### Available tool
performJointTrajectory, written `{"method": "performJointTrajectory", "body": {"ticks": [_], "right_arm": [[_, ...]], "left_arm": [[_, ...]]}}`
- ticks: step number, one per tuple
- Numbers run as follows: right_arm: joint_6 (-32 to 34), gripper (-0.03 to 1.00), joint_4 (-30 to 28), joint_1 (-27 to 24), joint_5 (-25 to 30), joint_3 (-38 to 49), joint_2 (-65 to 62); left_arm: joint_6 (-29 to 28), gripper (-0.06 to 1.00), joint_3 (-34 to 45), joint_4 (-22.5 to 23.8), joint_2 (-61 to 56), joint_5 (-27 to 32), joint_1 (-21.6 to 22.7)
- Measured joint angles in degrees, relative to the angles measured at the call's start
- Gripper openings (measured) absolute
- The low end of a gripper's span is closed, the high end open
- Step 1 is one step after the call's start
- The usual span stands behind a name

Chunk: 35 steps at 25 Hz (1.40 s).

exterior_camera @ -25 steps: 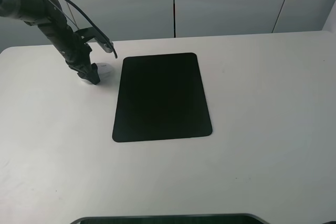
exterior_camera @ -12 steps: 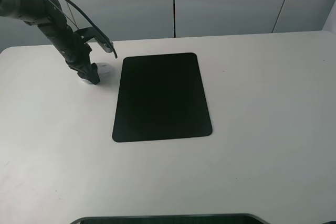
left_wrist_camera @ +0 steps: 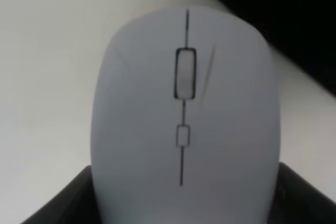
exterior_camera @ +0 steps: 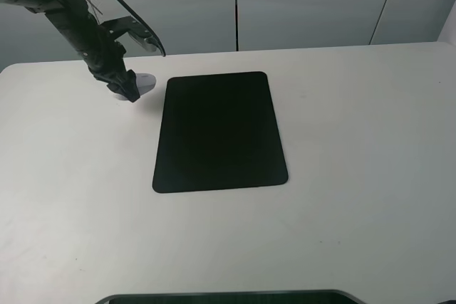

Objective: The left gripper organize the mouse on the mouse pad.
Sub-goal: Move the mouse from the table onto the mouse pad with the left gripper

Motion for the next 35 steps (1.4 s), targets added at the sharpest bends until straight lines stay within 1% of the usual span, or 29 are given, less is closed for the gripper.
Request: {"method": "performJointTrajectory", "body": {"ticks": [4, 6, 9, 13, 16, 19, 24, 27, 31, 33, 35], "right_arm": [[0.0, 0.70, 0.0, 0.0, 0.0, 0.0, 0.0], [0.0, 0.70, 0.0, 0.0, 0.0, 0.0, 0.0], [0.0, 0.70, 0.0, 0.0, 0.0, 0.0, 0.0], [0.0, 0.70, 0.0, 0.0, 0.0, 0.0, 0.0], [0.0, 0.70, 0.0, 0.0, 0.0, 0.0, 0.0], [0.0, 0.70, 0.0, 0.0, 0.0, 0.0, 0.0], [0.0, 0.70, 0.0, 0.0, 0.0, 0.0, 0.0], [0.0, 0.70, 0.0, 0.0, 0.0, 0.0, 0.0], [0.0, 0.70, 0.0, 0.0, 0.0, 0.0, 0.0], [0.0, 0.70, 0.0, 0.0, 0.0, 0.0, 0.0], [0.0, 0.70, 0.0, 0.0, 0.0, 0.0, 0.0]], "left_arm": [[-7.4, 0.59, 0.0, -0.1, -0.1, 2.9, -2.8], [-12.9, 0.59, 0.0, -0.3, -0.1, 4.1, -4.1], [-23.5, 0.59, 0.0, -0.4, -0.1, 4.8, -5.9], [-34.6, 0.59, 0.0, -0.4, -0.1, 5.6, -8.5], [-41.2, 0.59, 0.0, -0.6, -0.1, 5.6, -10.8], [-46.5, 0.59, 0.0, -0.6, -0.1, 5.4, -13.8], [-54.3, 0.59, 0.0, -0.1, -0.1, 0.6, -19.0], [-59.6, 0.59, 0.0, 0.2, -0.1, -2.0, -21.4], [-67.6, 0.59, 0.0, 3.5, -0.1, -4.6, -23.6], [-69.9, 0.59, 0.0, 5.3, -0.1, -5.5, -24.1], [-71.3, 0.59, 0.0, 6.0, -0.1, -5.9, -24.4]]}}
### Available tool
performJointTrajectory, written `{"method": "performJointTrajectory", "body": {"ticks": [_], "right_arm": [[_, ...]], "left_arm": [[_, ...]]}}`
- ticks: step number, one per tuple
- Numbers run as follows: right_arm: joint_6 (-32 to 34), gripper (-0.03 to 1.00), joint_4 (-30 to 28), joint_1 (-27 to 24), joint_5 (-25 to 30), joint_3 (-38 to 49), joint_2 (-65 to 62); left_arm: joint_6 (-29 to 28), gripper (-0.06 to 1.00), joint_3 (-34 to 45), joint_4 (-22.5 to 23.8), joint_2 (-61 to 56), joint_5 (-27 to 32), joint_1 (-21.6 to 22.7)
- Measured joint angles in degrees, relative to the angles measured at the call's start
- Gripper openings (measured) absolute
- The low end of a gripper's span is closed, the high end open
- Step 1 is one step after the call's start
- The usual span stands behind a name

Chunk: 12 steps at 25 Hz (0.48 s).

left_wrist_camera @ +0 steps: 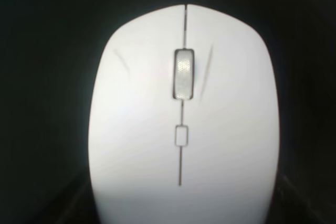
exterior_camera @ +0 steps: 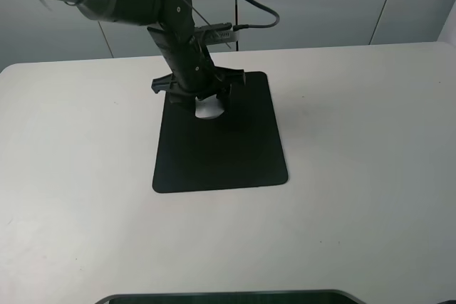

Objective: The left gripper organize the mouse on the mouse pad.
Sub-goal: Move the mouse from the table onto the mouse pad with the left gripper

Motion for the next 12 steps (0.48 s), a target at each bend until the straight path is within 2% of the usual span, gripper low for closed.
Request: {"method": "performJointTrajectory", "body": {"ticks": [12], "right_arm": [[0.0, 0.70, 0.0, 0.0, 0.0, 0.0, 0.0]], "left_arm": [[-2.5, 0.59, 0.0, -1.8, 2.4, -1.2, -1.3]]}}
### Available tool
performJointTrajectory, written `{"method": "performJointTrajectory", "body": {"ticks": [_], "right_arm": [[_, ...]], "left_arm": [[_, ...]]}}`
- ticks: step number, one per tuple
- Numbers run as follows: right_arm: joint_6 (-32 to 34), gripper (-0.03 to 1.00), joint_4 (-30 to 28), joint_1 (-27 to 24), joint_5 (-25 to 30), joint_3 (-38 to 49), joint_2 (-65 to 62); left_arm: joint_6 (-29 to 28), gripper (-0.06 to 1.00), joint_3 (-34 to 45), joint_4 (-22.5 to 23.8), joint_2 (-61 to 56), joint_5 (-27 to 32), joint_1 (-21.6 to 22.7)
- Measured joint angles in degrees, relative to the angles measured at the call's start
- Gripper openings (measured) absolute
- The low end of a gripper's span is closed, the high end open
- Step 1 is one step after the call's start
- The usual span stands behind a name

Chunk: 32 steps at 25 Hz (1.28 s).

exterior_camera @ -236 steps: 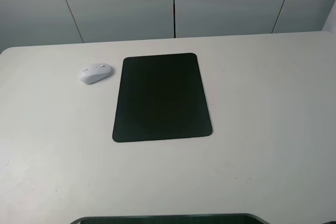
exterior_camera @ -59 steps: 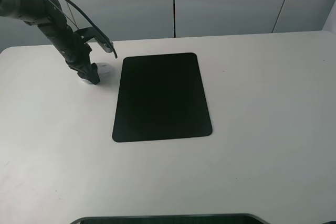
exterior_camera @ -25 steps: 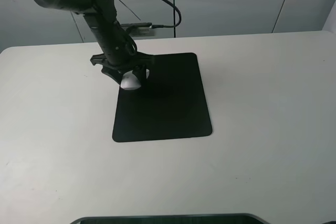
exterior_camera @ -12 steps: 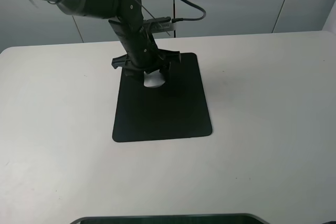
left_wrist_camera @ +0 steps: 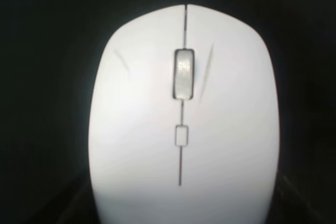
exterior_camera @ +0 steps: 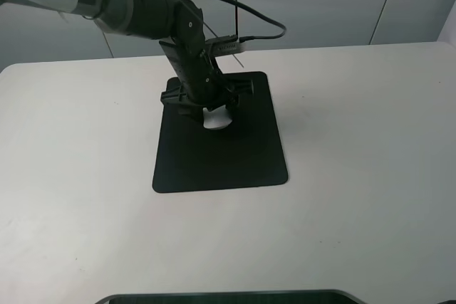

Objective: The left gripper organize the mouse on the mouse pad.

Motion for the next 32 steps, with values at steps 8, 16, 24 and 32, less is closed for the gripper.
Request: {"method": "performJointTrajectory", "body": {"ticks": [8, 16, 24, 32], "right_arm": [[0.0, 0.70, 0.0, 0.0, 0.0, 0.0, 0.0], [0.0, 0.70, 0.0, 0.0, 0.0, 0.0, 0.0], [0.0, 0.70, 0.0, 0.0, 0.0, 0.0, 0.0], [0.2, 0.70, 0.0, 0.0, 0.0, 0.0, 0.0]], "left_arm": [[-1.8, 0.59, 0.0, 0.3, 0.0, -0.2, 0.0], [-6.3, 0.74, 0.0, 2.8, 0.0, -0.2, 0.0], [-7.7, 0.74, 0.0, 6.1, -1.9, -0.2, 0.0], [1.5, 0.74, 0.0, 5.1, -8.4, 3.7, 3.8]]}}
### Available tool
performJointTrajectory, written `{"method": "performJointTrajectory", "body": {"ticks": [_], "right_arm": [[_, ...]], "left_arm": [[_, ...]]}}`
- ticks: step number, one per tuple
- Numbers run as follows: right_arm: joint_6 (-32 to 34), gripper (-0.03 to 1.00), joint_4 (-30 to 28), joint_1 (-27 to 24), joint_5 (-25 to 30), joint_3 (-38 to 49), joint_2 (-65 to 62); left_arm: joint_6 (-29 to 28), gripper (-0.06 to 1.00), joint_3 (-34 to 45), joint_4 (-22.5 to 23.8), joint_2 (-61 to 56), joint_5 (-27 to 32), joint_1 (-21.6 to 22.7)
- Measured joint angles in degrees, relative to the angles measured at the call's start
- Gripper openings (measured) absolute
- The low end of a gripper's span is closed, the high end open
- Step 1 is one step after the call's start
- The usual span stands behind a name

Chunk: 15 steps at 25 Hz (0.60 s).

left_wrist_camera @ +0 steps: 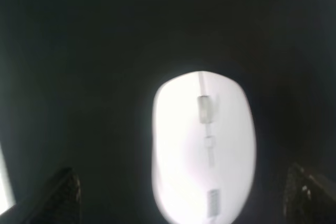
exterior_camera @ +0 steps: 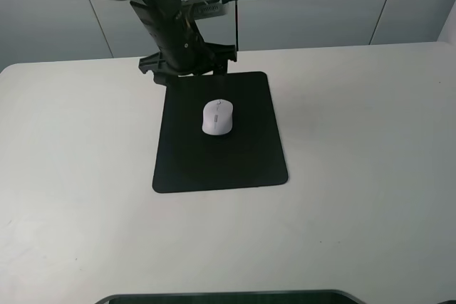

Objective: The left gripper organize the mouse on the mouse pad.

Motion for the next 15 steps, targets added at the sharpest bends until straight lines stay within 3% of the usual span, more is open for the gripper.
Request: {"method": "performJointTrajectory", "body": {"ticks": [10, 15], "right_arm": [[0.2, 0.70, 0.0, 0.0, 0.0, 0.0, 0.0], [0.2, 0.70, 0.0, 0.0, 0.0, 0.0, 0.0]], "left_arm": [[11.7, 0.74, 0.0, -0.5, -7.5, 15.7, 11.2], [14.3, 0.74, 5.4, -1.0, -13.5, 15.4, 16.6]]}}
